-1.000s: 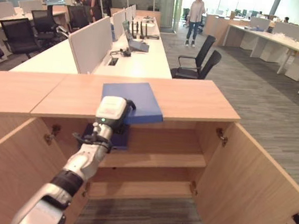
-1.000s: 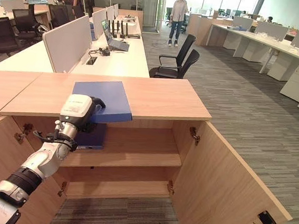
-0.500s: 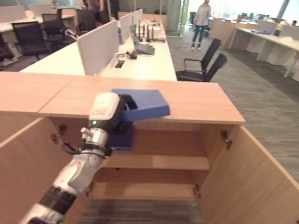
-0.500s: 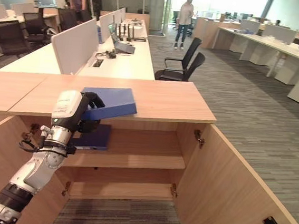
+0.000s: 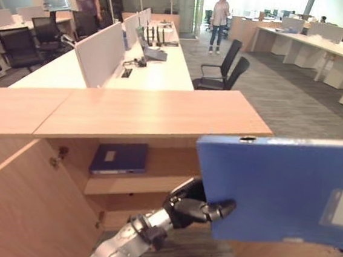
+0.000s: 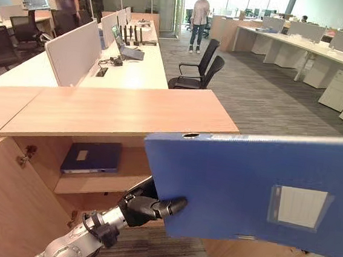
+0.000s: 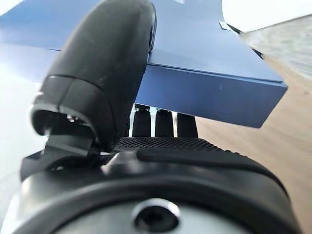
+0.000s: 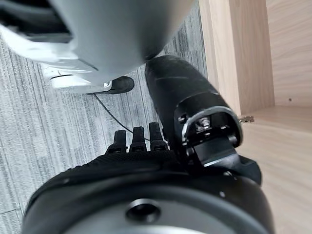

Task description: Put the empty folder in the office cabinet

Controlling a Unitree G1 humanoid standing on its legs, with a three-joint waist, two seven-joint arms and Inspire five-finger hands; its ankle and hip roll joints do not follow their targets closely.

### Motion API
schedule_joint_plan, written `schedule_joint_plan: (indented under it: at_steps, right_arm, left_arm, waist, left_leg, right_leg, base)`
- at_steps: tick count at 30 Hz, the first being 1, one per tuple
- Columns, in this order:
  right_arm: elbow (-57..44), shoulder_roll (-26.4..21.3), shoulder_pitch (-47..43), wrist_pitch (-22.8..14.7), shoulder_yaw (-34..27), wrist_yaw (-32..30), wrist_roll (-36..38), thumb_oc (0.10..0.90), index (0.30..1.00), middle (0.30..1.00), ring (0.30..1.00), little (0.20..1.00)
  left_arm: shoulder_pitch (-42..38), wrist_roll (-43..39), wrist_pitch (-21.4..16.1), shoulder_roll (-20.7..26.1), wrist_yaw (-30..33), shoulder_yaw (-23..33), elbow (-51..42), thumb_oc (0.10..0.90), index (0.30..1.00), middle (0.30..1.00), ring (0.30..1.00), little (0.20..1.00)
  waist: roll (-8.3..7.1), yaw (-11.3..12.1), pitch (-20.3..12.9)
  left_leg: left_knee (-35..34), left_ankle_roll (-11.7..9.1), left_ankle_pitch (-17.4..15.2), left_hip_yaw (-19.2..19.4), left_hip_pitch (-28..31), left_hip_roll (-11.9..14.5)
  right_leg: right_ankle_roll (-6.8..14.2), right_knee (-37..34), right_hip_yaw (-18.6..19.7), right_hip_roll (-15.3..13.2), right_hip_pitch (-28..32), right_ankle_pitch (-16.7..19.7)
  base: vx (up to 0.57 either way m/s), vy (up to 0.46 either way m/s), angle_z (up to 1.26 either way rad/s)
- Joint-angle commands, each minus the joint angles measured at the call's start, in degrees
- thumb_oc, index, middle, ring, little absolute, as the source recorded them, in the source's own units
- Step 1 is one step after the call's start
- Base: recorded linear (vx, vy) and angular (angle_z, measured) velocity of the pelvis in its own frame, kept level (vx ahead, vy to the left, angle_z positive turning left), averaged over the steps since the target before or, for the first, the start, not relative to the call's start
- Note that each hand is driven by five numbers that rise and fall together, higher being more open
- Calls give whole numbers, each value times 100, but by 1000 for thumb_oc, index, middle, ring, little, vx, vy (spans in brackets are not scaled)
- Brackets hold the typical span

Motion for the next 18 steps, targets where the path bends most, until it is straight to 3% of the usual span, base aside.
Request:
schedule_joint_plan:
  at_steps: [1,4,5,9,12,14,15,17,18]
  right_arm:
    - [179,387,-416,-275,180,166,212,800,900,900,900,900]
    - [76,343,-463,-320,155,149,297,800,900,900,900,900]
    - [-431,192,-497,-448,147,91,500,800,900,900,900,900]
    - [-1568,-104,-308,-601,164,-1,546,800,900,900,900,900]
    - [-2714,-531,-21,-737,177,-4,520,800,900,900,900,900]
    - [-3464,-900,108,-811,135,45,468,800,900,900,900,900]
    - [-3469,-900,111,-808,138,44,467,800,900,900,900,900]
    - [-4102,-1208,162,-820,58,32,234,800,900,900,900,900]
    - [-4109,-1209,166,-816,60,31,233,800,900,900,900,900]
  left_arm:
    - [-385,-760,-805,-170,-82,925,-324,400,300,300,300,300]
    - [-188,-616,-826,72,-58,961,-280,400,300,300,300,300]
    - [183,-423,-785,497,-76,999,-100,400,300,300,300,300]
    - [596,-29,-729,1060,-55,1121,34,400,300,300,300,300]
    - [897,654,-830,1627,50,1332,238,400,300,300,300,300]
    - [1072,1619,-987,2069,195,1632,406,400,300,300,300,300]
    - [1079,1621,-986,2069,197,1636,401,400,300,300,300,300]
    - [1208,2656,-1150,2350,449,2081,528,400,300,300,300,300]
    - [1216,2661,-1149,2348,451,2086,523,400,300,300,300,300]
  waist:
    - [-292,123,21]
    - [-277,144,20]
    - [-259,165,22]
    - [-226,147,20]
    - [-191,120,5]
    - [-175,123,-6]
    - [-176,119,-8]
    - [-178,143,-11]
    - [-177,139,-11]
  left_leg:
    - [-3,-42,-307,-407,-31,-169]
    - [-3,-43,-299,-423,-31,-166]
    - [-3,-53,-278,-414,-38,-160]
    - [-3,-64,-259,-404,-40,-160]
    - [-3,-73,-236,-404,-44,-160]
    - [-3,-79,-213,-418,-54,-159]
    - [-3,-79,-213,-420,-54,-159]
    - [-3,-75,-198,-443,-65,-153]
    - [-3,-75,-198,-444,-64,-153]
  right_leg:
    - [335,38,-199,-171,223,-63]
    - [332,38,-214,-178,226,-65]
    - [340,38,-229,-179,217,-60]
    - [357,38,-225,-177,205,-59]
    - [376,38,-237,-185,196,-58]
    - [386,38,-264,-198,185,-58]
    - [386,38,-266,-198,186,-59]
    - [390,38,-298,-208,175,-67]
    - [390,38,-299,-208,178,-67]
  base:
    - [-1,6,6]
    - [-6,7,7]
    - [-7,6,6]
    - [0,0,0]
    - [0,0,0]
    - [-4,8,7]
    - [-6,7,8]
    - [-7,1,6]
    - [0,0,0]
